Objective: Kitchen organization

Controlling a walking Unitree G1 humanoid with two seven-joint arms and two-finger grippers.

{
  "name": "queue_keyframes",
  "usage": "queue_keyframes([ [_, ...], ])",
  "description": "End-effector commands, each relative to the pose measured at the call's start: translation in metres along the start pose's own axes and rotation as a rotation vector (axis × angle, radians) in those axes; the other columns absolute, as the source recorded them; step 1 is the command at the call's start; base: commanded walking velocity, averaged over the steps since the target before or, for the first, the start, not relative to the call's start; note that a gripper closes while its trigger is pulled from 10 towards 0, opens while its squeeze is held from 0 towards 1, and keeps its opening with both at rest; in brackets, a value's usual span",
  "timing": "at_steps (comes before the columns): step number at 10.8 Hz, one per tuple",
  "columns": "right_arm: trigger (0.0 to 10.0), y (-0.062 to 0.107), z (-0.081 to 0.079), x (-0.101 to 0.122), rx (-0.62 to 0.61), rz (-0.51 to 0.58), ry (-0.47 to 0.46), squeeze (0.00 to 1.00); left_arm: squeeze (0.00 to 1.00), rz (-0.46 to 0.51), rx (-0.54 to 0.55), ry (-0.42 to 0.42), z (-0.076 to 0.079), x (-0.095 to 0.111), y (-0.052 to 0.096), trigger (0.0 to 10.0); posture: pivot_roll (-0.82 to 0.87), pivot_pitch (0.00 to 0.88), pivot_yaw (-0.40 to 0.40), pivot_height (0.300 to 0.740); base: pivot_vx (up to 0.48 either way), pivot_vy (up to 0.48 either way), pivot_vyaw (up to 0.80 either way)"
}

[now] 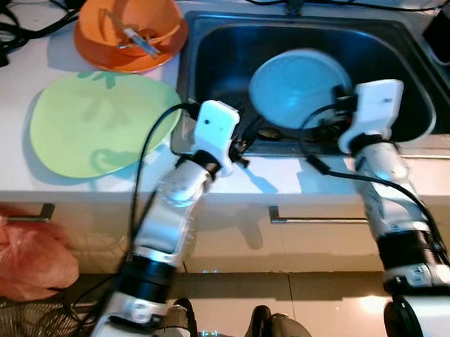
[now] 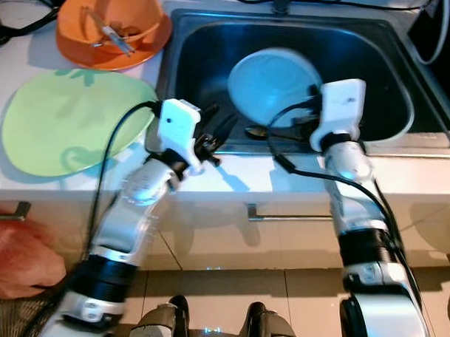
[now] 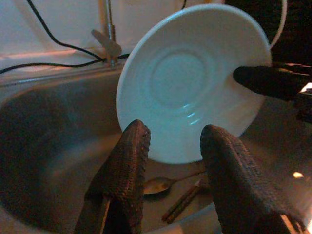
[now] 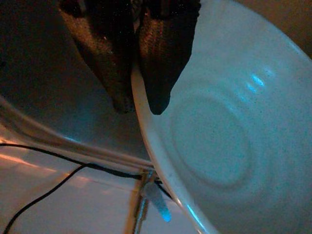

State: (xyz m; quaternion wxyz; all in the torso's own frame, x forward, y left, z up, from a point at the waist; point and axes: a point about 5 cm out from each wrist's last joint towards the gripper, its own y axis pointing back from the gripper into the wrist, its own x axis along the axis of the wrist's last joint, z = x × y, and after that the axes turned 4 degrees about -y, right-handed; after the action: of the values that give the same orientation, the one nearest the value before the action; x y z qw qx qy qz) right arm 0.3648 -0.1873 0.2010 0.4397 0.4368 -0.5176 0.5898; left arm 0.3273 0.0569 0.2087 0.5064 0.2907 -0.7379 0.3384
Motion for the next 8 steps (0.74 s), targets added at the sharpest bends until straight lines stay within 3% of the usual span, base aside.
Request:
queue_keyframes([
  [1,10.0,-0.003,0.003,0.008,0.003,0.047,0.019,0.0,0.0,0.001,-0.032,0.01,0.003,0.002,0.002,10.0,0.19,0.19,-0.063,0.74,0.0,0.0,0.0],
  [8,10.0,-0.019,-0.025,0.002,0.168,0.041,0.043,0.0,0.0,-0.055,-0.148,-0.028,0.005,0.005,0.01,10.0,0.21,0.18,-0.063,0.74,0.0,0.0,0.0],
])
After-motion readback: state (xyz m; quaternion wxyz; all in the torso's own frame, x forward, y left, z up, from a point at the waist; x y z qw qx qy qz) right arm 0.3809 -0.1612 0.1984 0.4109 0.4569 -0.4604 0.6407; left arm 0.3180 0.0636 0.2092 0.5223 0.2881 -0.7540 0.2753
